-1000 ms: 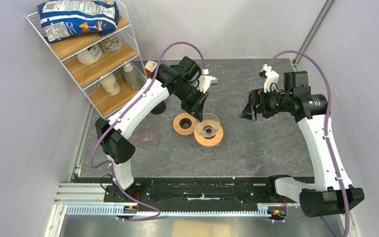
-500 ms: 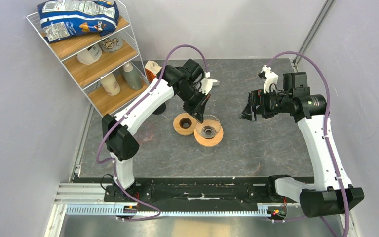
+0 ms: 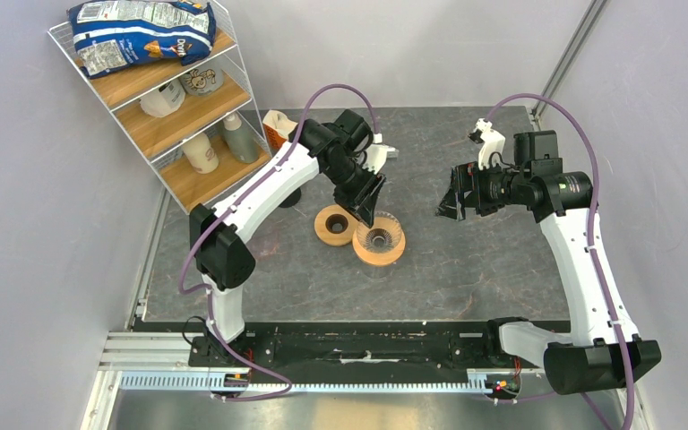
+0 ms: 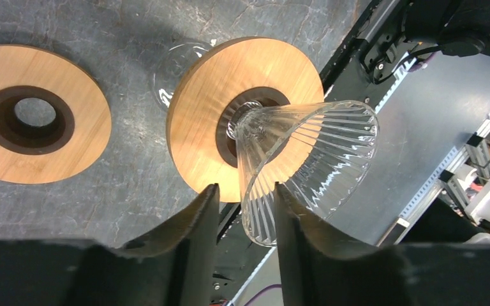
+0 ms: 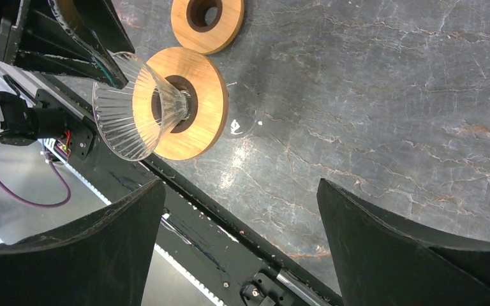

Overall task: Place the coffee filter in the dripper
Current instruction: Place the coffee dripper in the dripper holder.

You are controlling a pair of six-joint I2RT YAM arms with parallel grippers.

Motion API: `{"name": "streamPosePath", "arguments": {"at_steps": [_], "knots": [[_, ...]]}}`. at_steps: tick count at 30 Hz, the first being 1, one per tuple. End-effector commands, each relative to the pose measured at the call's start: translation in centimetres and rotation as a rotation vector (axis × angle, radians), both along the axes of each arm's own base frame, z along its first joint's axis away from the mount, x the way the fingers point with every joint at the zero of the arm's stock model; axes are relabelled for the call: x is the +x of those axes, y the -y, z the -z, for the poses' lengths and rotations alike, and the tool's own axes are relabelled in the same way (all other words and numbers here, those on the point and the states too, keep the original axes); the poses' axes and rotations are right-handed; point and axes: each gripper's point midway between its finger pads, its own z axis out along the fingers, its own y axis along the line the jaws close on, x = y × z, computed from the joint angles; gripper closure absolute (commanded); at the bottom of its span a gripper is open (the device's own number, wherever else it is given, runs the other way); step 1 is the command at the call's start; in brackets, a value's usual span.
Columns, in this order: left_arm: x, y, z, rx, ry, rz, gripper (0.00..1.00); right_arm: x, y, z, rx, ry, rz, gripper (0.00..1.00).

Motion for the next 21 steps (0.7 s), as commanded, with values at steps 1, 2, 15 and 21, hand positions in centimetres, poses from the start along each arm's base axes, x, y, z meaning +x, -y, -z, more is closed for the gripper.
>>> {"name": "streamPosePath", "arguments": {"at_steps": [1, 2, 15, 21], "knots": [[0.0, 0.4, -2.0, -0.069, 0.011, -0.010, 0.47, -0.3, -0.3, -0.3, 0.017, 0.014, -0.017, 0.03], [0.2, 0.1, -2.7, -0.095, 0.016, -0.013, 0.44, -0.3, -0.3, -0.3, 0.021, 0.010, -0.020, 0.03], [-1.2, -4.2, -6.0, -0.397, -0.083, -0.120, 0.38, -1.5, -6.3, 1.5, 0.256, -0.178, -0.147, 0.08], [-1.2, -3.4, -4.9, -0.418, -0.105, -0.125, 0.39, -1.0, -8.1, 2.6, 0.232, -0.190, -0.193, 0.22]]}}
